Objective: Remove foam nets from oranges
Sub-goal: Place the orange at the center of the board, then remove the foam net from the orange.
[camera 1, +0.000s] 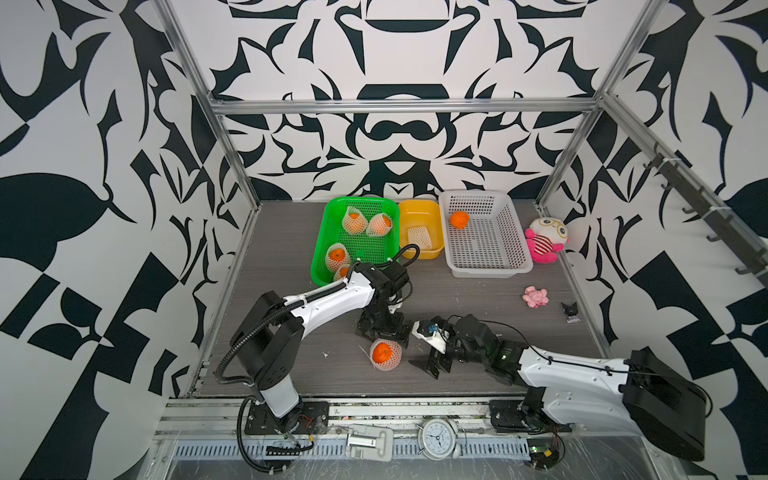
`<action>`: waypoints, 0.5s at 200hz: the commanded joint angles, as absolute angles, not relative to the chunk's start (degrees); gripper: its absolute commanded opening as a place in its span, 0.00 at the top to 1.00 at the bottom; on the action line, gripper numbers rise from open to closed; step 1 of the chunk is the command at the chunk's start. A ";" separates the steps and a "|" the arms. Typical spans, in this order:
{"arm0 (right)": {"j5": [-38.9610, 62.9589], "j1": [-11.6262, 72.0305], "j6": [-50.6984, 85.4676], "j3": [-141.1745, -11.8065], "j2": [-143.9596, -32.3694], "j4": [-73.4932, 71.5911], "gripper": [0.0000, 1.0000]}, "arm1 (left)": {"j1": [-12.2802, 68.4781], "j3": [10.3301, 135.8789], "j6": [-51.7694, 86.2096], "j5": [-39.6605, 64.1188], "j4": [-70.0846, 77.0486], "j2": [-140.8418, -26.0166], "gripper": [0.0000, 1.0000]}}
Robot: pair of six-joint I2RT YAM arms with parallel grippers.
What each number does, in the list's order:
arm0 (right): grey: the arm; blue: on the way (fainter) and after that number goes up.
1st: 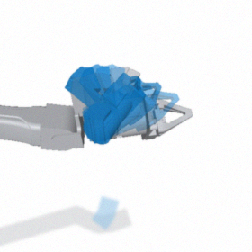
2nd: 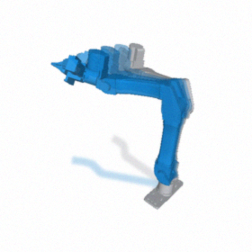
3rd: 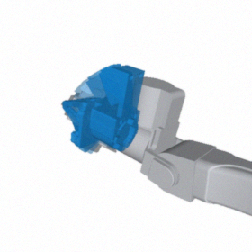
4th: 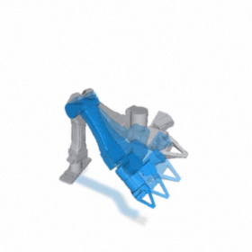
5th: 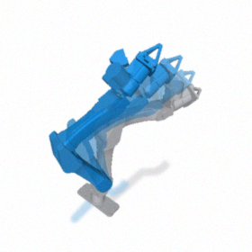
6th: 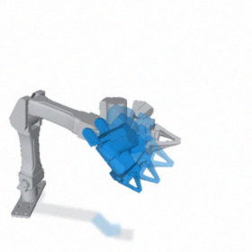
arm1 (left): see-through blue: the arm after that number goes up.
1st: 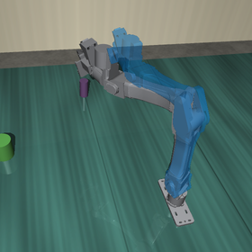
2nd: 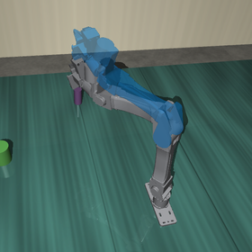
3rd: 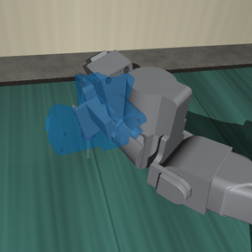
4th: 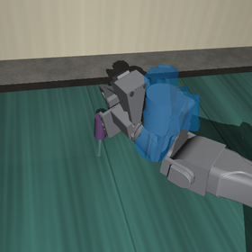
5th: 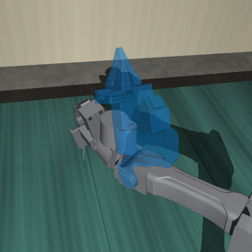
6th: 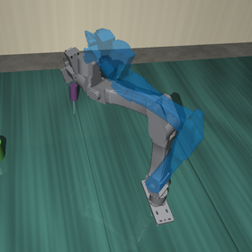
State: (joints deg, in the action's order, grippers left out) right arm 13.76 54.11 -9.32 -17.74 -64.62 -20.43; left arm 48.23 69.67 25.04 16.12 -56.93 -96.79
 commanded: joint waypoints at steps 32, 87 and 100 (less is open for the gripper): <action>18.17 54.49 -10.12 -19.77 -65.83 -26.25 0.00 | 47.29 67.26 25.32 18.31 -54.36 -92.61 0.00; 20.77 54.80 -8.70 -19.69 -72.97 -35.84 0.01 | 46.76 64.17 26.99 20.12 -51.01 -89.77 0.00; 21.50 54.81 -8.73 -19.24 -73.48 -37.64 0.00 | 46.54 64.01 27.36 20.32 -50.48 -89.19 0.00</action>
